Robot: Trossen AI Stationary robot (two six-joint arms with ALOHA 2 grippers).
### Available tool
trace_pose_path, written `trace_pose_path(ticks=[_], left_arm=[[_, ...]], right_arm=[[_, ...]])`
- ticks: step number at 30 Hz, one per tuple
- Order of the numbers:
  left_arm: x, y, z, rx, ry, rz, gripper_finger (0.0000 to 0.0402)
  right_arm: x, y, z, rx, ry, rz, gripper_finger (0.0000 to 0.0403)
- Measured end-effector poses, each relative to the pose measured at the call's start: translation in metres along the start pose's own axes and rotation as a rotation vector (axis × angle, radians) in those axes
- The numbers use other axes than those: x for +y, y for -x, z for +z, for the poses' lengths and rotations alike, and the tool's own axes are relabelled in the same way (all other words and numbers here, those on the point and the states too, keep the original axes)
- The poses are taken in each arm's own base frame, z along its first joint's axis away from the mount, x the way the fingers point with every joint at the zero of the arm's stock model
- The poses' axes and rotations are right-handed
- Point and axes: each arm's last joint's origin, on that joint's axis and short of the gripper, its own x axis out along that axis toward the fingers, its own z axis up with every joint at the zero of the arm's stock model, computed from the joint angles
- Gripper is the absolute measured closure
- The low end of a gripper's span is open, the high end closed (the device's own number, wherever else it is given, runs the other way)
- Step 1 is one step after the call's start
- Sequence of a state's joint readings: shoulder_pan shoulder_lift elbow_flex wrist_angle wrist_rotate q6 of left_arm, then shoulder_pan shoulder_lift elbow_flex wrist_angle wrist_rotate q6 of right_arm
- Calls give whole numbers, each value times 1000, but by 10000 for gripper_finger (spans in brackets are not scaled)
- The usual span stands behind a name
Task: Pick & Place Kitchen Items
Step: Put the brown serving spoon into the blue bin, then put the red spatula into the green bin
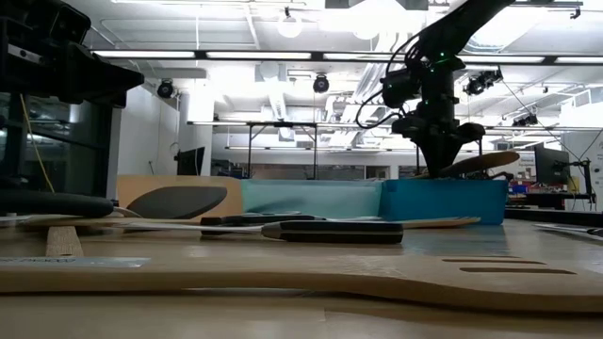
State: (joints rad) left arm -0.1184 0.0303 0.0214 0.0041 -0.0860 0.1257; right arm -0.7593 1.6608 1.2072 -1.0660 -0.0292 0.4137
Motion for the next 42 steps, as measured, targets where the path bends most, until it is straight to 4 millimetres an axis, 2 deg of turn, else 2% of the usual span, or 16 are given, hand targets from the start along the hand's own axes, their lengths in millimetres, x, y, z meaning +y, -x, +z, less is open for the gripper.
trace_pose_path(ticks=[4, 14, 20, 24, 29, 35, 38, 42], left_arm=[[0, 0, 0, 0, 0, 0, 402], [0, 0, 0, -1, 0, 0, 402], [0, 0, 0, 0, 0, 0, 402], [0, 0, 0, 0, 0, 0, 402], [0, 0, 0, 0, 0, 0, 402], [0, 0, 0, 0, 0, 0, 402], [0, 0, 0, 0, 0, 0, 402], [0, 0, 0, 0, 0, 0, 402]], right_arm=[[-1, 0, -2, 18, 0, -22, 308], [-2, 0, -3, 20, -3, -42, 254], [-3, 2, -9, 86, -28, -2, 251], [-3, 11, -19, 133, -40, 19, 257], [3, 35, -47, 166, -51, -8, 265], [23, 65, -97, 97, -33, -58, 270], [33, 71, -122, 73, -17, -36, 270], [44, 69, -152, 102, -36, -19, 270]])
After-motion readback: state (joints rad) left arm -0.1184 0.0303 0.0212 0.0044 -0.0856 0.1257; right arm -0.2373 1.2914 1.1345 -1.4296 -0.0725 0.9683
